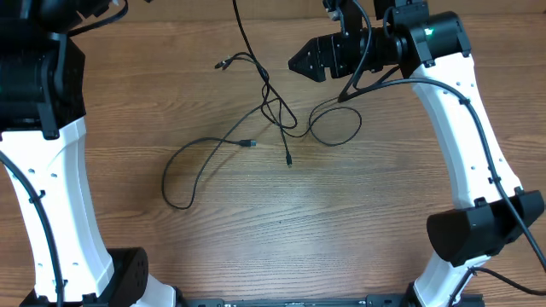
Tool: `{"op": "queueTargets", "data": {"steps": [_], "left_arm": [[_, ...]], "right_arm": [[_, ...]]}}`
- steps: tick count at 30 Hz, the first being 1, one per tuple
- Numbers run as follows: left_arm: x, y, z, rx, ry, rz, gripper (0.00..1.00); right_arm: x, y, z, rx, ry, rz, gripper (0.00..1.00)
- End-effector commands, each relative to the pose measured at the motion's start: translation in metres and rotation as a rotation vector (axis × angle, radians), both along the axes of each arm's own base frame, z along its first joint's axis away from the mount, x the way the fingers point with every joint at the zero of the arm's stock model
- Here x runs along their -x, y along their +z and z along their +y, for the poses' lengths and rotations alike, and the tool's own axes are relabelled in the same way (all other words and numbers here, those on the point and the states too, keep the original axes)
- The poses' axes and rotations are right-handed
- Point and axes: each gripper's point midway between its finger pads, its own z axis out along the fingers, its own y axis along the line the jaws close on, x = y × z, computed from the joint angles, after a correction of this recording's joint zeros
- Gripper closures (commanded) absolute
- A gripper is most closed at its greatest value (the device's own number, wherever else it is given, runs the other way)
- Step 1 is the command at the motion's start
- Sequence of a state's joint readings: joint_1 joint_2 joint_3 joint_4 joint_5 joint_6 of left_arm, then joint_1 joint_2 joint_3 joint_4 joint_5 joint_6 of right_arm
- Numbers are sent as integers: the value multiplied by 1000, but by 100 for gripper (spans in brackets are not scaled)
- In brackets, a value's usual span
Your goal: Untangle cables
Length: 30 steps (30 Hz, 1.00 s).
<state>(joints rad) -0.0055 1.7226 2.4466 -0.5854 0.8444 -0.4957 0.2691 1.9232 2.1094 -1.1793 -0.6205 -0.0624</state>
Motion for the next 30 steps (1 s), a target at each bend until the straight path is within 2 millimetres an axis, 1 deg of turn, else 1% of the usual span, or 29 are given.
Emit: {"op": "queueTargets", "data": {"steps": [1,5,7,9,11,13,15,16,18,21,22,23,24,25,26,27,28,30], "left_arm": [[2,4,0,44,-10,33,96],[1,4,8,51,2,41,96],[0,4,11,59,9,49,96],[0,4,13,59,9,51,96],[2,3,13,52,-8,49,96],[2,3,15,48,-10,46,96],[3,3,18,46,-14,47,96],[3,3,19,44,-16,47,96],[4,2,19,43,-22,47,96],[5,2,19,42,-25,48,96],[5,2,19,42,-25,48,96],[5,2,20,42,-24,47,96],[5,2,20,42,-24,47,96],[4,3,20,42,-22,47,96],[4,3,21,43,-18,46,96],[3,4,23,43,-11,41,96],[3,4,26,44,-5,40,96],[1,6,32,50,9,37,96]], "right_arm": [[-9,-26,5,35,-3,52,19],[-8,-55,4,69,-5,136,21],[-5,-69,7,81,4,170,22],[3,-86,12,112,73,175,23],[11,-98,16,116,128,187,23],[21,-99,25,66,223,173,23],[37,-93,34,-4,372,122,23],[40,-92,35,-17,405,107,23],[43,-93,37,-31,441,84,23],[40,-102,40,-37,450,63,24],[39,-107,42,-41,454,58,27],[40,-113,45,-54,461,55,33],[41,-119,48,-61,465,55,40],[41,-123,49,-60,468,54,49],[41,-127,50,-57,468,53,53],[40,-134,50,-60,449,69,60],[38,-138,50,-60,430,80,64],[29,-150,46,-19,355,110,80]]}}
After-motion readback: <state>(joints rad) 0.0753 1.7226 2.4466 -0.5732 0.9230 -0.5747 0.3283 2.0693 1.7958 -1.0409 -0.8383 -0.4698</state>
